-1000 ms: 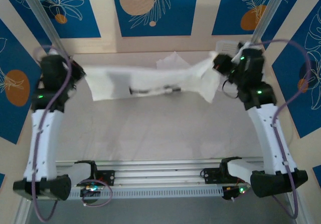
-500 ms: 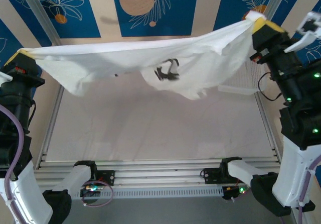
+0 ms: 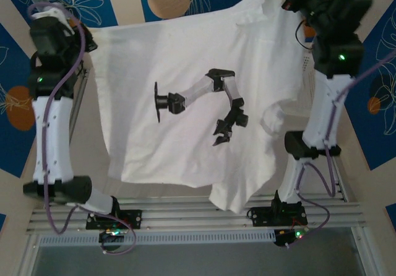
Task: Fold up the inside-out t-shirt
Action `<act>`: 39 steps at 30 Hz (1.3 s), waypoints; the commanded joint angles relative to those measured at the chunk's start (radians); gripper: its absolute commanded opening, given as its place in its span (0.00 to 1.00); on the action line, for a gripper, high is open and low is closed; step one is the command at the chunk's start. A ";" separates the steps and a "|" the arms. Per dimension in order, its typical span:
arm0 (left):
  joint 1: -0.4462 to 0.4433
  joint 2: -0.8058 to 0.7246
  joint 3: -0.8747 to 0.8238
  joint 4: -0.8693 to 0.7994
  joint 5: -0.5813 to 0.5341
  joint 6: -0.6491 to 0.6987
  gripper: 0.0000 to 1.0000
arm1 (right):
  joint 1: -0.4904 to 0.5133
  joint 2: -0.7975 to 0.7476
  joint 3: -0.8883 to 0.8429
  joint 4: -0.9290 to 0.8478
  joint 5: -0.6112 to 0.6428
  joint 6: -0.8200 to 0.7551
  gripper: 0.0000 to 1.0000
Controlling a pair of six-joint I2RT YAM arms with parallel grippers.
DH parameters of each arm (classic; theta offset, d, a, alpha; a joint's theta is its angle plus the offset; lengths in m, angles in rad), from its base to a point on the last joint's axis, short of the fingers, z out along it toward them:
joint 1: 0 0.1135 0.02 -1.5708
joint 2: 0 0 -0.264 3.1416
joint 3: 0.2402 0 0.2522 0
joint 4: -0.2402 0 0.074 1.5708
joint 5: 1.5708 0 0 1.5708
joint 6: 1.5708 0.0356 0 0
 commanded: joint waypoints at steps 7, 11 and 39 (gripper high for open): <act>0.107 0.072 0.233 0.075 0.159 0.046 0.00 | -0.061 0.007 0.049 0.185 -0.348 0.110 0.00; 0.128 0.046 0.218 0.090 0.239 0.052 0.00 | -0.064 -0.039 -0.015 0.126 -0.374 0.124 0.00; 0.125 -0.444 -1.321 0.409 0.217 -0.129 0.00 | 0.042 -0.506 -1.635 -0.032 -0.157 0.102 0.04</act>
